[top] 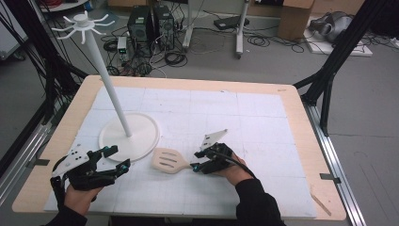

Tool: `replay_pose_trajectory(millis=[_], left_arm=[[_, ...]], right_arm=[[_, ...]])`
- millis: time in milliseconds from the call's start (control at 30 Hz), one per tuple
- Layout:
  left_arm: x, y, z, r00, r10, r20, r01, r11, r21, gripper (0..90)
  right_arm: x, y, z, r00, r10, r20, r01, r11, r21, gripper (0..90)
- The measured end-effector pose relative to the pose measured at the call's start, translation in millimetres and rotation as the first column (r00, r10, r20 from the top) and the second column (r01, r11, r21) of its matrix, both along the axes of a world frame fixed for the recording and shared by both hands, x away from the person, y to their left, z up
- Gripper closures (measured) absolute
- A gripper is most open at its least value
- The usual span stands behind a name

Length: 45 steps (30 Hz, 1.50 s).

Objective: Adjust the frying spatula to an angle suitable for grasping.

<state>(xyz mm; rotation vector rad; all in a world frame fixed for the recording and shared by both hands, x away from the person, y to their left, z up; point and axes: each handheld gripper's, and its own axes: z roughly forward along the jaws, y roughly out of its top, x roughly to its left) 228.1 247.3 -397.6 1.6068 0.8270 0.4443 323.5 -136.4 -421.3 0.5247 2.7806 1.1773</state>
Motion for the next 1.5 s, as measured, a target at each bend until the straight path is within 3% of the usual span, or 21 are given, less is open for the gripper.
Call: replay_pose_trajectory(millis=[67,100,167,200,300,400,500,533,700,900,1033,1167,1400,1500], left_arm=[[-0.1,-0.1,-0.2,1.0000,0.000,-0.003,0.000,1.0000,0.008,28.1],[0.0,-0.1,-0.3,1.0000,0.000,-0.003,0.000,1.0000,0.009,29.0],[0.2,-0.1,-0.5,1.0000,0.003,-0.005,-0.003,0.9998,0.019,31.6],[0.2,-0.1,-0.5,1.0000,0.006,-0.005,-0.005,0.9998,0.021,31.8],[0.0,-1.1,-0.5,1.0000,0.009,-0.001,-0.009,0.9997,0.022,33.1],[0.3,-2.7,-0.3,0.9999,0.013,0.002,-0.013,0.9996,0.025,33.2],[0.6,-4.1,-0.3,0.9999,0.011,0.000,-0.011,0.9995,0.029,33.1],[1.1,-4.5,-0.3,1.0000,0.008,0.002,-0.008,0.9996,0.028,32.8],[2.4,-7.5,-0.7,1.0000,0.002,-0.003,-0.002,0.9996,0.029,33.1],[4.4,-8.8,-1.1,0.9995,0.029,-0.008,-0.029,0.9993,0.024,32.9],[7.7,-10.2,-1.0,0.9998,0.002,-0.020,-0.002,1.0000,0.004,43.2],[12.2,-13.2,-2.0,0.9991,-0.016,-0.039,0.016,0.9999,-0.005,51.1],[16.9,-19.4,-3.3,0.9976,-0.031,-0.061,0.032,0.9994,0.015,57.2],[21.3,-23.7,-4.9,0.9963,-0.037,-0.077,0.038,0.9990,0.021,62.7]], right_arm=[[-8.3,-16.0,12.8,0.9963,-0.081,0.028,0.078,0.9941,0.075,50.0],[-13.5,-26.7,19.3,0.9896,-0.139,0.039,0.134,0.9845,0.114,48.8],[-24.9,-52.1,29.0,0.9692,-0.241,0.050,0.228,0.9562,0.183,51.1],[-31.3,-65.2,31.7,0.9550,-0.291,0.059,0.274,0.9411,0.198,52.8],[-48.3,-104.5,32.2,0.9117,-0.399,0.097,0.380,0.9088,0.173,64.4],[-63.0,-136.9,25.8,0.8658,-0.495,0.073,0.483,0.8650,0.136,80.0],[-73.8,-154.9,15.4,0.8497,-0.524,0.054,0.519,0.8502,0.086,88.1],[-76.1,-157.6,11.4,0.8511,-0.523,0.047,0.520,0.8519,0.064,88.9],[-74.6,-154.4,-2.3,0.8739,-0.486,0.002,0.486,0.8739,-0.009,88.9],[-68.0,-145.6,-10.3,0.8856,-0.463,-0.038,0.461,0.8861,-0.046,88.9],[-64.7,-146.1,-11.2,0.8827,-0.468,-0.043,0.466,0.8836,-0.042,88.9],[-62.6,-144.5,-10.7,0.8892,-0.457,-0.010,0.456,0.8882,-0.055,88.9],[-54.3,-143.8,-10.9,0.8784,-0.477,0.027,0.478,0.8755,-0.072,88.4],[-53.1,-141.3,-10.8,0.8821,-0.470,0.035,0.471,0.8786,-0.079,88.8]])
